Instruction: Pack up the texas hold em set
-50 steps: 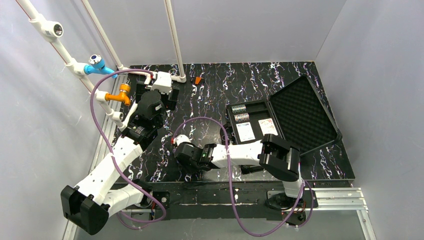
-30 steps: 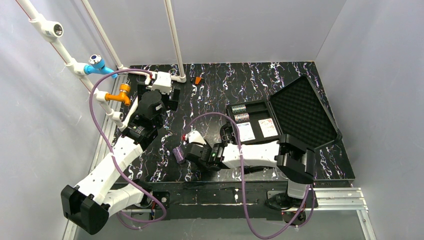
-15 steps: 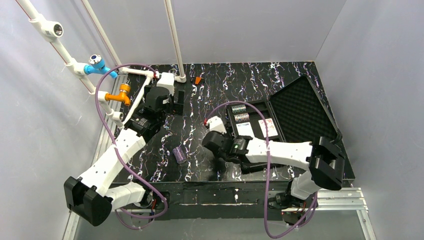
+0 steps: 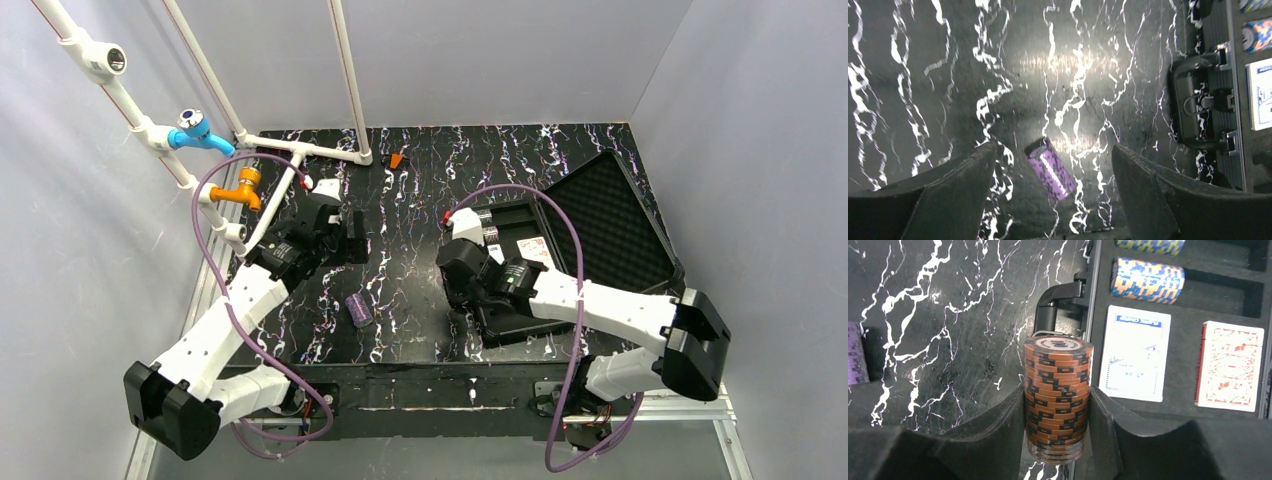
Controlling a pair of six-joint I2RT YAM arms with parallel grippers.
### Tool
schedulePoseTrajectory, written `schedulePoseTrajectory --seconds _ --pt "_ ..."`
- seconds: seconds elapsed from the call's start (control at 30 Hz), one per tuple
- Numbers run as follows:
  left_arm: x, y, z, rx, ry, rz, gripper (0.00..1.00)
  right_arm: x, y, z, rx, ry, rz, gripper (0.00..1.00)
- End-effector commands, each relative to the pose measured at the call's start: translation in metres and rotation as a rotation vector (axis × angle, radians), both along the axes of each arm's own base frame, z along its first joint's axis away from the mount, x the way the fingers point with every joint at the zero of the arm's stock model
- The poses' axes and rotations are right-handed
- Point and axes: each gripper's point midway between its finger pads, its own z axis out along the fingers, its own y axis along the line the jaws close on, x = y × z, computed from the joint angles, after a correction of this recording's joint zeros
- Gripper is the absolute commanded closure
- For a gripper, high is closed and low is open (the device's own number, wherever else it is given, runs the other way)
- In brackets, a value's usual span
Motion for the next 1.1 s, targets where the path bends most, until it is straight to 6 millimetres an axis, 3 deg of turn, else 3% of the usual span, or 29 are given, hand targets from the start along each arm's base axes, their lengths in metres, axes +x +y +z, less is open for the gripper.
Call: schedulePoseTrajectory --seconds 0.0,0.27,0.5,0.73,1.07 --pt "-0.033 -0.001 -0.03 -0.057 0.179 0.066 0.18 0.017 -0.008 0.035 0.081 -0.109 -0.057 0.99" --pt "-0.051 0.008 -0.073 -0.069 0.303 0.223 0.3 0.018 -0.022 0.043 0.091 -0.131 -0.084 0.99" --pt "-0.059 0.005 -0.103 -0.072 0.376 0.251 0.39 0.018 -0.033 0.054 0.114 -0.159 -0.109 0.99" --pt "-0.06 -0.009 -0.126 -0.112 0.43 0.222 0.41 0.017 -0.04 0.056 0.127 -0.168 -0.12 0.99" --pt "-0.068 -0.004 -0.147 -0.066 0.489 0.257 0.48 0.016 -0.043 0.052 0.126 -0.164 -0.124 0.99"
